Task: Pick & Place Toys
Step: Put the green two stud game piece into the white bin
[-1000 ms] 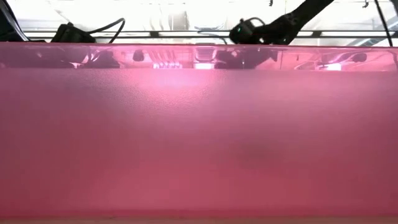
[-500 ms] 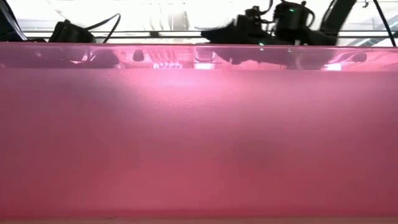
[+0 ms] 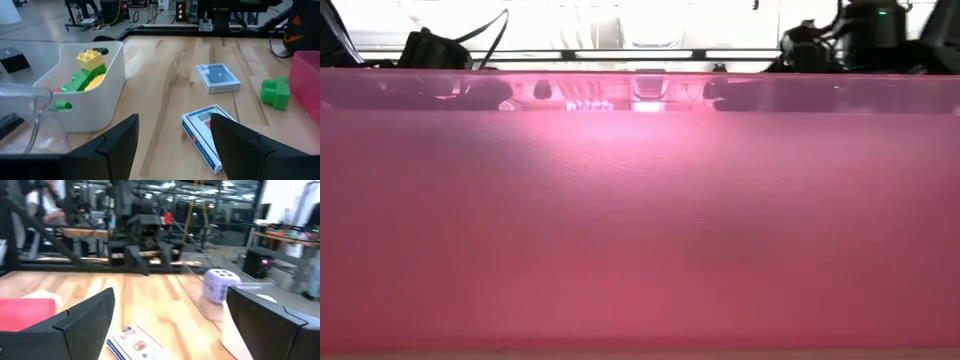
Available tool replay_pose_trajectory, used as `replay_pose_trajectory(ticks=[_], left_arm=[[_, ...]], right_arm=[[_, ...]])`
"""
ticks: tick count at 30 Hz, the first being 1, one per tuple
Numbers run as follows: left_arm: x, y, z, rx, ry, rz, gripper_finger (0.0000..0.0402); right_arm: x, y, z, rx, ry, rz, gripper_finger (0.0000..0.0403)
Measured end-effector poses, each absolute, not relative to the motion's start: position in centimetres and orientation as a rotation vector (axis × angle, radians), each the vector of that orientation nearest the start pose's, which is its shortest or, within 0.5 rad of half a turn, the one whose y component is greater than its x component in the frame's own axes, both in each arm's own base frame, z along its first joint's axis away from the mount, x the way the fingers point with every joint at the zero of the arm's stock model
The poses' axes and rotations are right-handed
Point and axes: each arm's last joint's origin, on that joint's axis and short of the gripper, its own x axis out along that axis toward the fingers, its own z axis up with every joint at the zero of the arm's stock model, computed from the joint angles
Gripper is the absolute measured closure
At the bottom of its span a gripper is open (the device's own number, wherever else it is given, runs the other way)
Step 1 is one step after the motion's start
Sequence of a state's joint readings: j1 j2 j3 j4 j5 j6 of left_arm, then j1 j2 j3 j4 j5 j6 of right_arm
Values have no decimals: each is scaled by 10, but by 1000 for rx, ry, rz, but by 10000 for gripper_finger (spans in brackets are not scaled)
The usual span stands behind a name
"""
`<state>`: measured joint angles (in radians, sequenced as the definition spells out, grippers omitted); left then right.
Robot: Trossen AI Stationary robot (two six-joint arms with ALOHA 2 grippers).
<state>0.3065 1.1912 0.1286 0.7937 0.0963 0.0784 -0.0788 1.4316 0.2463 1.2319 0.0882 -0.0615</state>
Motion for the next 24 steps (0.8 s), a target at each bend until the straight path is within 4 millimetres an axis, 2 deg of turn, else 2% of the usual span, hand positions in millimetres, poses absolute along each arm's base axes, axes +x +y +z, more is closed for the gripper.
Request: replay_pose_trajectory(ticks=[9,14,19,24], left_arm=[[181,54,143,-20,237,206,156],[182,55,143,-50,227,210,156],[182,55,144,-101,219,215,156],[182,55,145,-102,200,216,156]], right_arm=[[187,-19,158,-69,-51,-228,21],[177,-18,159,-30,-72,-205,21],[165,-16,156,-69,-78,-166,21],[158,-16,167,-108,-158,-184,21]])
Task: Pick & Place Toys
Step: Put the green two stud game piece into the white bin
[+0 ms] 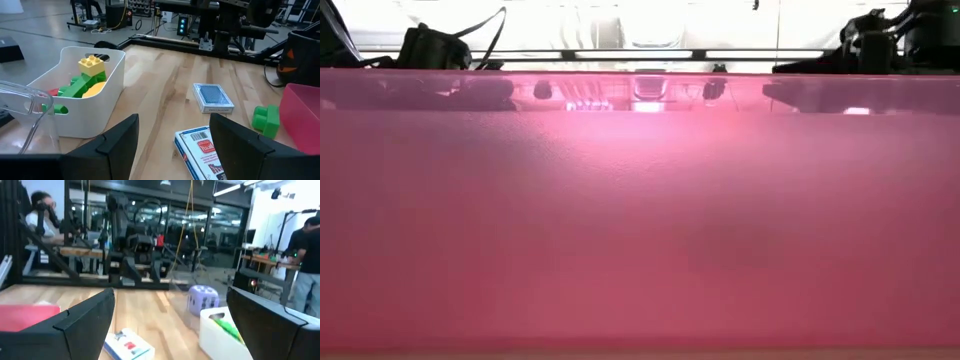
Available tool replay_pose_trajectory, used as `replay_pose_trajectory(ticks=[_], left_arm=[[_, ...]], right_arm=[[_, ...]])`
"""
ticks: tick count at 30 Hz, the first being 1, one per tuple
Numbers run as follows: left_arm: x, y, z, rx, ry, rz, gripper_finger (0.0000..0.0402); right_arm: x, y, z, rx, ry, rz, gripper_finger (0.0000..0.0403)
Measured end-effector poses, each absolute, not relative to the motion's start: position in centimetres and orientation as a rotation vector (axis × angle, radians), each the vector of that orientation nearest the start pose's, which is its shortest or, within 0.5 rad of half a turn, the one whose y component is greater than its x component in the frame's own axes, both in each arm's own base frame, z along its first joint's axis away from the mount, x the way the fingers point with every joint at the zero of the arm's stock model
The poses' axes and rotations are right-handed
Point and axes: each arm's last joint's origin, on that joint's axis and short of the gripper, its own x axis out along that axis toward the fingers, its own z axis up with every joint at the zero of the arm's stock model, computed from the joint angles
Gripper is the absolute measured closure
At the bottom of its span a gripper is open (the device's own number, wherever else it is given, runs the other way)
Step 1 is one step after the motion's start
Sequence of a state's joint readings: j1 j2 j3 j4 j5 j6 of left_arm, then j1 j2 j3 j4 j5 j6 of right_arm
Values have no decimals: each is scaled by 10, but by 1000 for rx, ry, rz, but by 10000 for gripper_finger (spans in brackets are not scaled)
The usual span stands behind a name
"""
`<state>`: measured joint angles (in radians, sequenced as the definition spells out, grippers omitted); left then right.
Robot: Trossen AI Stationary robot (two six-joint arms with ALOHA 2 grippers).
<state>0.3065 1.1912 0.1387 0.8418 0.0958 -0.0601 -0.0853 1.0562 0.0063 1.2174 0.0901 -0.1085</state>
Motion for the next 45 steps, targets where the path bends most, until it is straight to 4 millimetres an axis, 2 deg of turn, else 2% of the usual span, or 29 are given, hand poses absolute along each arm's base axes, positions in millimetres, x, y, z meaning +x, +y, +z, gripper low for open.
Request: replay_pose_trajectory(ticks=[8,19,24,31,34,38,45], left_arm=[[182,55,146,-89,195,227,156],[182,55,146,-93,199,234,156],[182,55,145,-95,208,234,156],[182,55,144,-95,211,234,156],[181,55,143,-97,225,234,156],[181,55,141,-98,249,233,156],[181,55,140,-97,259,233,156]], right_arm=[[160,-15,160,-113,-40,-122,21],[181,-17,163,-54,3,-119,21],[201,-17,159,13,58,-81,21],[243,-20,155,94,128,-65,21],[260,-21,147,139,222,-47,21],[284,-20,145,178,383,60,21],[311,-19,175,232,788,97,21]])
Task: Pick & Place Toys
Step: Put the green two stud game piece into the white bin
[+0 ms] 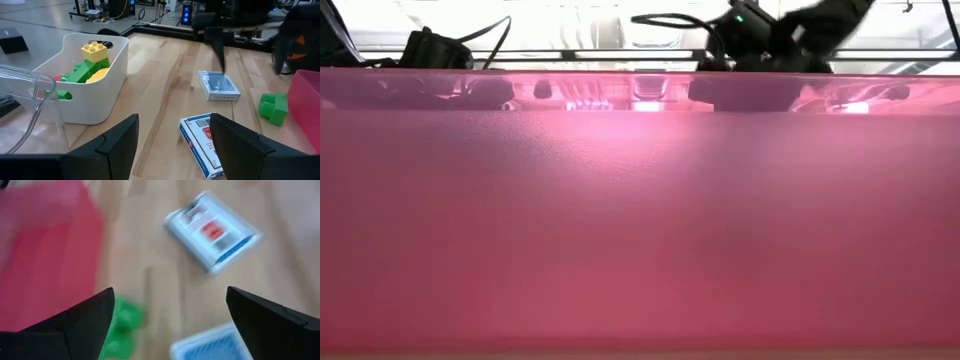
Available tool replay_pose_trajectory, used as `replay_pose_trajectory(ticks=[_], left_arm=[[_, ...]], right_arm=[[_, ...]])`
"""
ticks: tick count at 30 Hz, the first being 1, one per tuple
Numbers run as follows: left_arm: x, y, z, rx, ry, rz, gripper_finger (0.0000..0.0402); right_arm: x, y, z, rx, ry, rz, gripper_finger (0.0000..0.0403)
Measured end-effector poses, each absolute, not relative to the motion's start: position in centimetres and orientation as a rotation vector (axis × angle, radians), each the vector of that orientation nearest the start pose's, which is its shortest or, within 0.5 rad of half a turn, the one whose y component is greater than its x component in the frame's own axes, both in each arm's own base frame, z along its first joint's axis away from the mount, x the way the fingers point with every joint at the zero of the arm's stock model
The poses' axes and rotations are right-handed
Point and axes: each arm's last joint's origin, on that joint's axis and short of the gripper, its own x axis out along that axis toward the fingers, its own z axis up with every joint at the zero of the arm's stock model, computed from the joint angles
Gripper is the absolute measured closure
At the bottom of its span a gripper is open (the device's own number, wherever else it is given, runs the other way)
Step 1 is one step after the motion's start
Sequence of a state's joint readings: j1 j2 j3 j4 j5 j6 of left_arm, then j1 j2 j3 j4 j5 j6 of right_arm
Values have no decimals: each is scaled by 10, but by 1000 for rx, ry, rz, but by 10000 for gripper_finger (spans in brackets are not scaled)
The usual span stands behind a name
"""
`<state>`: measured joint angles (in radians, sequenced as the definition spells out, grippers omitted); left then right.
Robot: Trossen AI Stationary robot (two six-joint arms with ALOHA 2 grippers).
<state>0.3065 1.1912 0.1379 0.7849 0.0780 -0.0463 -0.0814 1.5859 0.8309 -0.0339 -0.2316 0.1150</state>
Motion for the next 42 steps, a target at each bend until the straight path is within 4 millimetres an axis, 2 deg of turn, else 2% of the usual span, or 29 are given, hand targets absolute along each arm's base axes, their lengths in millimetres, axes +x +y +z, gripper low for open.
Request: replay_pose_trajectory(ticks=[4,10,22,30,35,42], left_arm=[[180,55,140,-100,259,234,156],[180,55,140,-101,259,233,156],[180,55,139,-102,260,233,156],[180,55,139,-105,260,234,156],[180,55,139,-105,260,234,156],[180,55,139,-105,260,234,156]], right_arm=[[316,-13,192,253,905,145,21],[316,-7,194,273,946,144,21],[329,12,162,251,1073,136,21],[334,23,156,233,1099,191,21],[335,30,145,215,1141,209,21],[337,32,138,136,1155,165,23]])
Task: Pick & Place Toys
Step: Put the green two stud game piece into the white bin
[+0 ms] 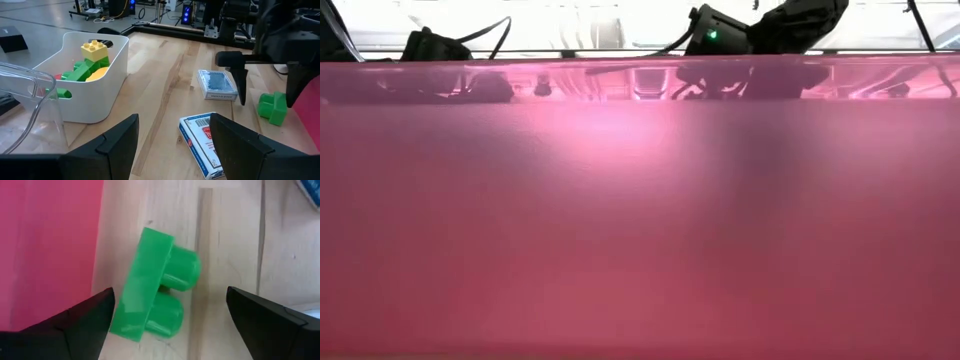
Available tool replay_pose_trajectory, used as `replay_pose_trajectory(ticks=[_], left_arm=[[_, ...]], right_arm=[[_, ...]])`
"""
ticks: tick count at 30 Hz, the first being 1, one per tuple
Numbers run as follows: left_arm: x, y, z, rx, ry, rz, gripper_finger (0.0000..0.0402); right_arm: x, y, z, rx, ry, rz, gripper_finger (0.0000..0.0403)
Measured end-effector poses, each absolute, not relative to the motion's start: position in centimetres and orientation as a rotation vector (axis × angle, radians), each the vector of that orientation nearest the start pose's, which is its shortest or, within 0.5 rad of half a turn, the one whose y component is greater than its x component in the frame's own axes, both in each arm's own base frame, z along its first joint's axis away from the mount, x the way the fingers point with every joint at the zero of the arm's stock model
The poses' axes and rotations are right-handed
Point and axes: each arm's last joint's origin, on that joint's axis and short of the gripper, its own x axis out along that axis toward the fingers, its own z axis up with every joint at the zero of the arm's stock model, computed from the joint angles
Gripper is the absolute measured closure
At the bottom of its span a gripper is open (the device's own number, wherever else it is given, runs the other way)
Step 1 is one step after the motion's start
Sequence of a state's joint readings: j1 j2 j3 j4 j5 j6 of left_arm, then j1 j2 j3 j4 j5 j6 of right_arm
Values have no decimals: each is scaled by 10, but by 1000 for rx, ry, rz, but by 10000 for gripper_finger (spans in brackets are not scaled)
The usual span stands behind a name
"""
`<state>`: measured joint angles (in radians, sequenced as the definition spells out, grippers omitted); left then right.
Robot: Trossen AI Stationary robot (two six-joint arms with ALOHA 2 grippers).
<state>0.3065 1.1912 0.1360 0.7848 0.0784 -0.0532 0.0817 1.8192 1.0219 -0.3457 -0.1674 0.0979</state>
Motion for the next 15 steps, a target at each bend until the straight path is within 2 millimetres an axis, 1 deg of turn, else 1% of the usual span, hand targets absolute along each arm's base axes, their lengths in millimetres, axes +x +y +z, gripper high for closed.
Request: replay_pose_trajectory(ticks=[2,5,8,12,15], left_arm=[[180,55,139,-105,260,234,156],[180,55,139,-105,260,234,156],[180,55,139,-105,260,234,156],[180,55,139,-105,260,234,156],[180,55,139,-105,260,234,156]], right_arm=[[338,33,140,105,1145,156,36],[339,33,142,87,1138,154,76],[339,34,141,73,1139,164,133],[338,35,140,62,1146,173,221],[339,34,145,57,1125,176,288]])
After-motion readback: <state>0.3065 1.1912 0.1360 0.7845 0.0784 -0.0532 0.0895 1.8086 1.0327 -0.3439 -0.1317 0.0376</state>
